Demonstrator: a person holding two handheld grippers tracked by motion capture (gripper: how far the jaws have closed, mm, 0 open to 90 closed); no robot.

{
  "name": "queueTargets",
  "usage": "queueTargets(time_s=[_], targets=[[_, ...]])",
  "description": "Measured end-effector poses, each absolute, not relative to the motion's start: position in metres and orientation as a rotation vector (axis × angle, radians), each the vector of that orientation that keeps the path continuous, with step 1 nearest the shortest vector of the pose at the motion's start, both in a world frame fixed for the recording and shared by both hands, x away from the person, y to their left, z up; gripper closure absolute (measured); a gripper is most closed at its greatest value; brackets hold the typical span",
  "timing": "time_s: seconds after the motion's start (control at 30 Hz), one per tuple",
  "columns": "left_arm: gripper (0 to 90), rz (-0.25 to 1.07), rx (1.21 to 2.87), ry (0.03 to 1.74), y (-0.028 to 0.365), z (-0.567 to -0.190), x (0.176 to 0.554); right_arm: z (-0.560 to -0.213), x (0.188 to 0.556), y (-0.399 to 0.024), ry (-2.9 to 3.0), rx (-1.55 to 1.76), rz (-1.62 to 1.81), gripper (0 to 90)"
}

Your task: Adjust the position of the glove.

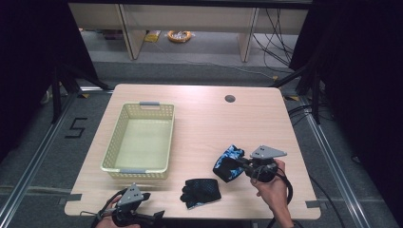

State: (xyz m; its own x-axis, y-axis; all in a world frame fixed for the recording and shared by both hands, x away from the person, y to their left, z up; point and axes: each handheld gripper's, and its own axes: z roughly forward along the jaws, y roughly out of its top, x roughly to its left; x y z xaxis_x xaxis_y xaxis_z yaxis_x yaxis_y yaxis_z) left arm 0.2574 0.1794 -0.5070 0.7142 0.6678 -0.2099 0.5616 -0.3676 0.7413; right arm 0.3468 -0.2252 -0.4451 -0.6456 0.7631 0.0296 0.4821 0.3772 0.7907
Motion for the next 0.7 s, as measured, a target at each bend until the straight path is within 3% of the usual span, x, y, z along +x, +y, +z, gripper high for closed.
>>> queueTargets(time_s=[0.43, 0.7], targets=[[17.2, 0.176, 2.002, 0.875, 0.167, -0.492, 0.257, -0.440, 0.318, -0.194, 2.391, 0.940, 1.243, 84.9], [21.7, 0.100, 1.950, 0.839, 0.145, -0.473, 0.269, -0.444, 0.309, -0.175, 2.449, 0.844, 1.266, 84.8]])
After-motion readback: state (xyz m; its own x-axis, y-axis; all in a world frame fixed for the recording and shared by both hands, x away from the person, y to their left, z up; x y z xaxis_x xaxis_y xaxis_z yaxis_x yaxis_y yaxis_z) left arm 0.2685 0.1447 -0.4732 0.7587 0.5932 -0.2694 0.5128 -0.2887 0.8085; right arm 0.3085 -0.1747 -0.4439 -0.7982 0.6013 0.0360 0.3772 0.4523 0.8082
